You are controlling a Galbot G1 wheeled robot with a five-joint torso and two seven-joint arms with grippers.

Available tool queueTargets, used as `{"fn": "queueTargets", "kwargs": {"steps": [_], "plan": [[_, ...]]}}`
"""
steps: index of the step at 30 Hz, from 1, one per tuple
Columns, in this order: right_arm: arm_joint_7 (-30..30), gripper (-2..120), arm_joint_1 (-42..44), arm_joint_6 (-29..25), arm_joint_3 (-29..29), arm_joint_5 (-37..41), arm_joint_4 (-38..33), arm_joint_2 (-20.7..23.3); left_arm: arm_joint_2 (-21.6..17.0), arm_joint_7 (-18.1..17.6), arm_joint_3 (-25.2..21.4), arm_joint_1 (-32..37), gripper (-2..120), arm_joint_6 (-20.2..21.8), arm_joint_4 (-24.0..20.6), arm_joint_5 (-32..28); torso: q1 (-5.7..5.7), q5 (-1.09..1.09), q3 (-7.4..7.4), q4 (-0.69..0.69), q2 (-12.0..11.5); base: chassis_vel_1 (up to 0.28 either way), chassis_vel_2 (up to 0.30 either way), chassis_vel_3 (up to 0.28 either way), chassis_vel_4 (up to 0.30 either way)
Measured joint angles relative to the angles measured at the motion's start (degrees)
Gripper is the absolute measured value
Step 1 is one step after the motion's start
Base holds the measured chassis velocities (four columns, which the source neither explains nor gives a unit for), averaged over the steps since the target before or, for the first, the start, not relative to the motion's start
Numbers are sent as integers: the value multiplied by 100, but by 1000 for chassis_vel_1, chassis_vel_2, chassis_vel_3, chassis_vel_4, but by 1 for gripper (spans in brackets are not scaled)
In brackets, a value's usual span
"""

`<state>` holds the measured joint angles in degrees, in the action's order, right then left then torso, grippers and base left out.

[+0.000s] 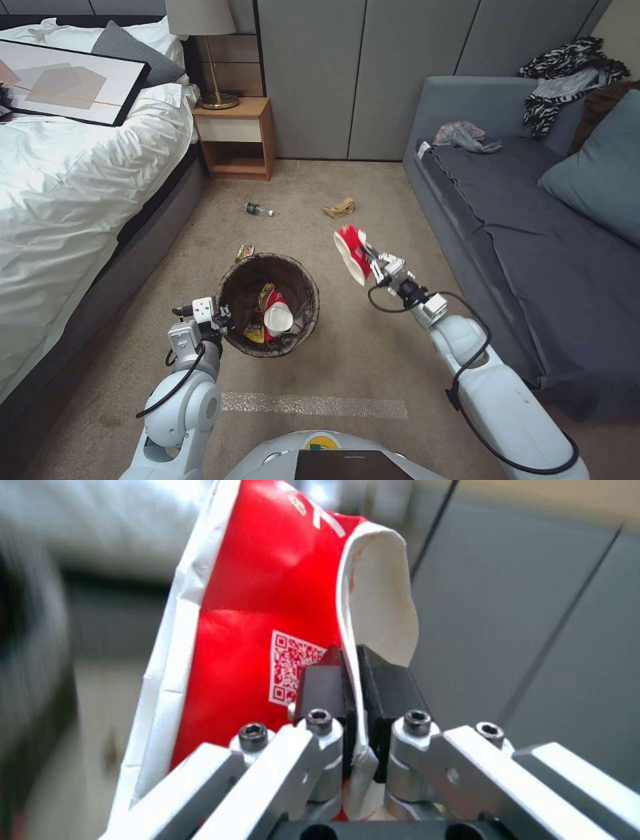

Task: Pick up the trash bin, then pick up the garbage from the floor and place it into the trash bin.

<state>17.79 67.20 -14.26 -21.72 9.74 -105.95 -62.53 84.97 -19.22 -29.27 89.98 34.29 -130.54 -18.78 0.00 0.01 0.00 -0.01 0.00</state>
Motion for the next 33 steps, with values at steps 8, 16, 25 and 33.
{"fn": "queueTargets", "kwargs": {"steps": [8,16,25,33], "plan": [[94,3,-9,132,300,1064,-1283,273,-12,-7,70,6,0,61,10,-57,0,-2,0,1,0,0,0,0,0],[78,3,-64,364,781,1265,-1752,583,-17,-8,135,36,0,113,10,-80,0,-2,0,1,0,0,0,0,0],[-176,3,-598,752,2043,966,-1507,1014,39,-39,223,76,0,191,-54,-74,0,0,0,1,0,0,0,0,0],[-236,3,-850,842,2668,630,-703,964,73,-46,266,77,0,207,-89,-59,0,0,0,1,0,0,0,0,0]]}}
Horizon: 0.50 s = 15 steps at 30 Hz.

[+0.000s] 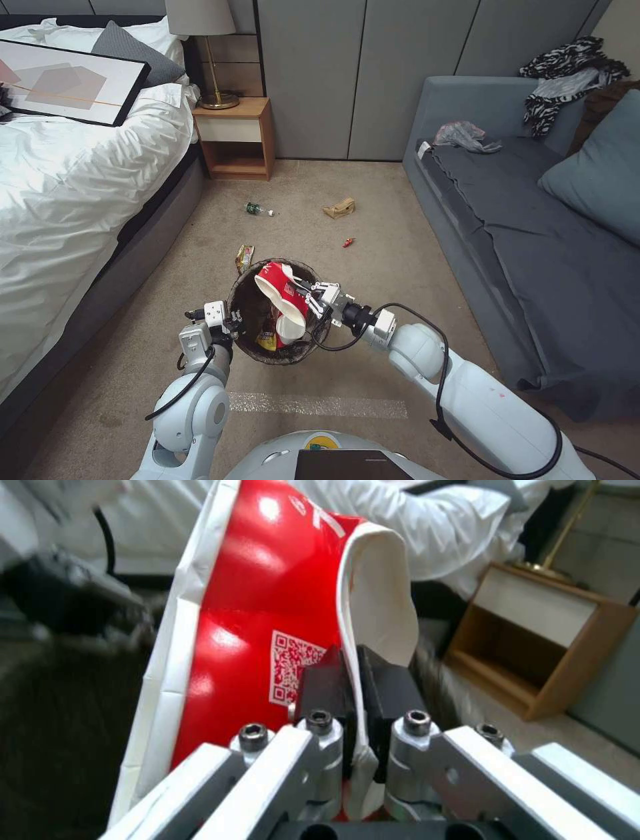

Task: Pick up the trash bin, then pick up the garbage from the floor and place it into the trash bin.

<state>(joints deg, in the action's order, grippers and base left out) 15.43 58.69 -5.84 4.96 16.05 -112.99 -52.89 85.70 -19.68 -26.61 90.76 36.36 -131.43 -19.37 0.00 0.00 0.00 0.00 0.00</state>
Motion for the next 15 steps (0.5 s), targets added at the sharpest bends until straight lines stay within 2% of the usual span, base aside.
{"fn": "queueTargets", "kwargs": {"steps": [4,6,8,10,14,15], "plan": [[-12,4,-17,-9,140,-200,324,-78,7,-1,0,-4,0,1,0,4,0,0,0,0,0,0,0,0,0],[-19,14,-2,9,154,-253,417,-83,2,-4,-14,-20,0,5,-2,-1,0,0,0,0,0,0,0,0,0],[-35,17,3,28,179,-280,440,-85,-1,-9,-16,-31,0,9,-2,-3,0,0,0,0,0,0,0,0,0],[-42,28,5,78,237,-313,432,-69,1,-18,-11,-43,0,22,12,-3,0,0,0,0,0,0,0,0,0],[-42,37,7,97,280,-339,419,-50,4,-19,-3,-53,0,37,21,-3,0,0,0,0,0,0,0,0,0],[-34,43,23,98,304,-374,413,-44,4,-20,-5,-62,0,47,25,-2,0,0,0,0,0,0,0,0,0]]}}
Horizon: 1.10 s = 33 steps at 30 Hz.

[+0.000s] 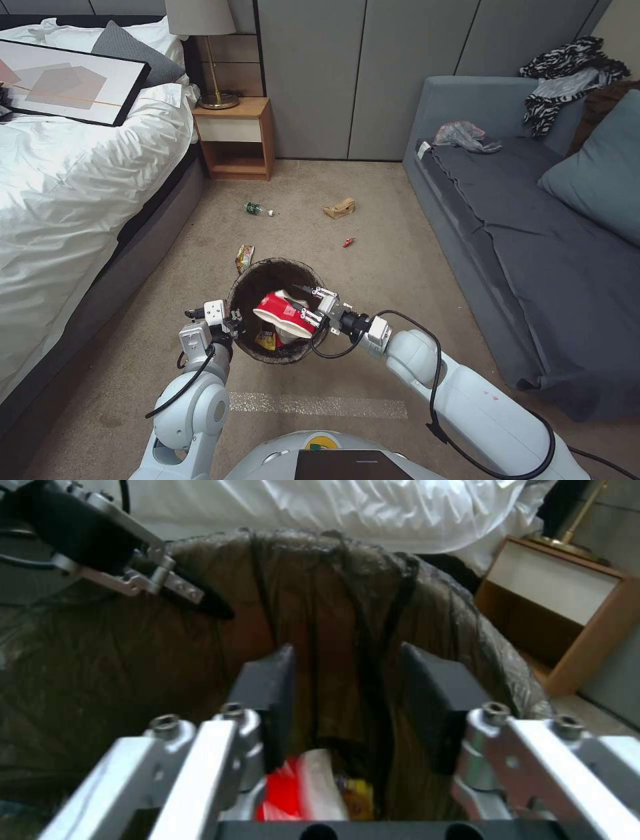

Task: Pick up the trash bin, then pick up the garbage from the floor and place it into the trash bin.

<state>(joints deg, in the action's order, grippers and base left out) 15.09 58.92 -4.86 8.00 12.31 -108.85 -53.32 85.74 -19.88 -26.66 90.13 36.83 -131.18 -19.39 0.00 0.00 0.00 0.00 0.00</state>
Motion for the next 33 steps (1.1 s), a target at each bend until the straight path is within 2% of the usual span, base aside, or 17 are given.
{"fn": "queueTargets", "kwargs": {"steps": [7,9,11,12,14,21,24,25,26,28,29,31,33], "plan": [[30,73,2,-1,22,-60,-16,-14,6,0,-6,-21,0,14,10,0,0,0,0,0,0,0,0,0,0],[32,75,7,-2,14,-79,-31,-15,6,0,-8,-22,0,15,10,1,0,0,0,0,0,0,0,0,0],[39,86,50,-37,-44,-181,-110,-20,7,1,-16,-24,0,16,12,5,0,0,0,0,0,0,0,0,0],[39,86,50,-37,-44,-181,-110,-20,7,1,-16,-24,0,16,12,5,0,0,0,0,0,0,0,0,0],[1,96,172,-136,-278,-359,-371,-56,4,5,-29,-24,0,16,29,9,0,0,0,-1,0,0,0,0,0],[-439,100,807,-219,-1094,-811,-1126,-271,-15,20,-95,-32,0,2,105,39,0,-1,0,-3,0,0,0,0,0],[-916,100,1672,-360,-1878,-1118,-1380,-751,-40,61,-173,-43,0,-62,166,133,0,0,0,2,0,0,0,0,0],[-916,100,1672,-360,-1878,-1118,-1380,-751,-40,61,-173,-43,0,-62,166,133,0,0,0,2,0,0,0,0,0],[-1361,100,2439,-520,-2288,-1187,-1446,-1351,-58,85,-226,-37,0,-111,186,189,0,1,0,3,0,0,0,0,0],[-1600,100,2938,-815,-2598,-1230,-1369,-1841,-73,94,-253,-30,0,-138,187,218,0,-1,1,1,1,0,0,0,0],[-1600,100,2938,-815,-2598,-1230,-1369,-1841,-73,94,-253,-30,0,-138,187,218,0,-1,1,1,1,0,0,0,0],[-1751,100,3332,-1154,-2841,-1257,-1135,-2195,-79,99,-255,-28,0,-152,188,239,0,0,1,1,0,0,0,0,0],[-1789,100,3439,-1301,-2909,-1261,-1037,-2298,-79,100,-254,-30,0,-155,188,247,0,-1,1,1,0,0,0,0,0]]}}
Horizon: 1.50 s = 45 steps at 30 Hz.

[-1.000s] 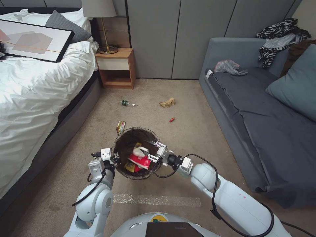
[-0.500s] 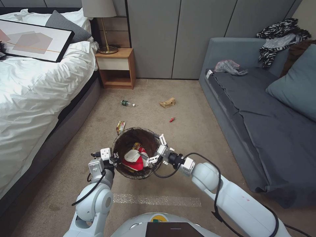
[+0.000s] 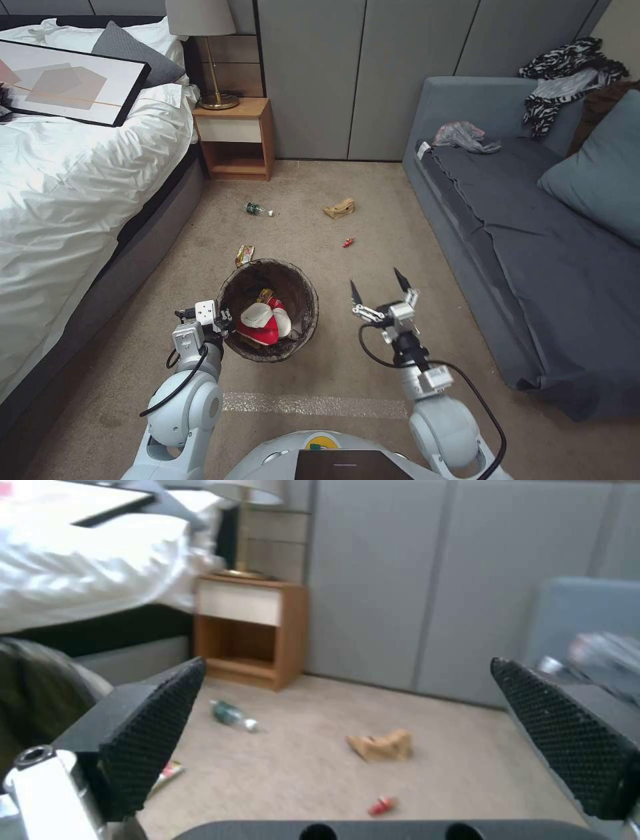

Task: Pick up the trash bin, then pick up the garbage from the floor and place it into the trash bin.

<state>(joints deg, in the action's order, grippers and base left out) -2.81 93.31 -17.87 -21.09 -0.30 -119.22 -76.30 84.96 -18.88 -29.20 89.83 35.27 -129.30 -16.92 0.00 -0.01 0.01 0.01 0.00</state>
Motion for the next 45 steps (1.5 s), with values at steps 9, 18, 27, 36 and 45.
{"fn": "queueTargets", "kwargs": {"steps": [9,18,27,36,45], "plan": [[-285,100,214,-546,-89,-112,505,-273,0,1,0,0,0,-30,23,19,0,1,0,-1,0,0,0,0,0],[-295,100,218,-785,-147,-155,838,-429,-17,1,-6,-6,0,-36,29,21,0,1,0,-2,0,0,0,0,0],[-335,94,-22,-874,-219,-155,1064,-591,-2,-1,0,-16,0,-35,28,26,0,1,0,-1,0,-17,14,14,-7],[-285,94,-117,-874,-280,-47,1094,-555,2,-1,27,-28,0,-25,43,39,0,1,0,-1,0,-149,137,145,-142],[-188,94,-114,-875,-253,-50,1122,-559,11,2,32,-34,0,-22,43,44,-1,2,-1,1,0,-262,253,253,-245]]}}
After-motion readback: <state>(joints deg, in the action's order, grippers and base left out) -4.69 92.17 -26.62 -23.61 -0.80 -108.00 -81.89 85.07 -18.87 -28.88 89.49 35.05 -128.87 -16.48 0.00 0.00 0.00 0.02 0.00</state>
